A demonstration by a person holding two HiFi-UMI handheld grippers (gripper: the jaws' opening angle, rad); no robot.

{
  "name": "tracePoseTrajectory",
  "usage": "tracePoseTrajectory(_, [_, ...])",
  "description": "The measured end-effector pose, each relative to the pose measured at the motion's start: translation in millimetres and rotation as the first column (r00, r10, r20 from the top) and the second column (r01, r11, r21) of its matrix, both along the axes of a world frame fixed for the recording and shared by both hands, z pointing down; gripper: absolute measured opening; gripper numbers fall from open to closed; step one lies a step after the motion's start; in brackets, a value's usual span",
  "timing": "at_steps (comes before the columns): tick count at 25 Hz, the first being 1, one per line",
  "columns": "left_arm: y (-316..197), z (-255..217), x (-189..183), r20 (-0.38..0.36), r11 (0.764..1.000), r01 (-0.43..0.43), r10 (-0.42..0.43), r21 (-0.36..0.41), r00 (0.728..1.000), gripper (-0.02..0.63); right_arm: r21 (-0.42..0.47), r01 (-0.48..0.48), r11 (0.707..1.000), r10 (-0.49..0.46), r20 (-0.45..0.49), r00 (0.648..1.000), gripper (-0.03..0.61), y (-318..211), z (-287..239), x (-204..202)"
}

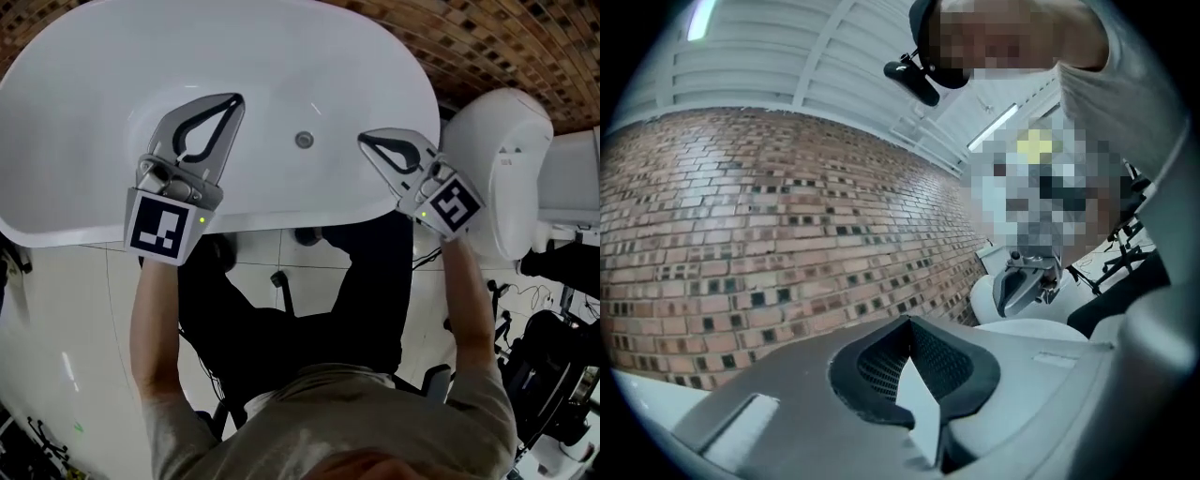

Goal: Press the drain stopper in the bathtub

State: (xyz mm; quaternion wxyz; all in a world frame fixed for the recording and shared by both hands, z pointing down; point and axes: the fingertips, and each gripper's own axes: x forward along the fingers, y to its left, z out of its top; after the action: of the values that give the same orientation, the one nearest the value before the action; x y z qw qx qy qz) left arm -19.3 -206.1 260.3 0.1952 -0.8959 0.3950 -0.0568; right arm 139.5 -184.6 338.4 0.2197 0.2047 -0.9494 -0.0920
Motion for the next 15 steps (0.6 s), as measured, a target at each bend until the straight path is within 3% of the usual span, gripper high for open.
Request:
tracePoseTrajectory(4, [-44,61,-1,-0.008,0.986,0.01,-0.011,-0.167,1.0,0.006,-0.107,-0.002,0.994,-0.005,-0.067,0.998,0.0,-44,73,-11])
tracePoseTrajectory(10, [-82,120,18,-0.063,0.968,-0.12,0.108,-0.219,0.992,0.006,-0.313,-0.075,0.947,-0.03,-0.317,0.948,0.0,-107,229,-6])
tracePoseTrajectory(12, [-93,133,17,-0.057,0.967,-0.104,0.093,-0.234,0.994,0.006,-0.379,-0.104,0.92,-0.046,-0.368,0.929,0.0,-122,274,-4])
tracePoseTrajectory(15, [-107,141,6,-0.004,0.973,0.009,-0.01,-0.231,1.0,0.006,-0.417,-0.149,0.897,-0.061,-0.449,0.892,0.0,-144,333,3])
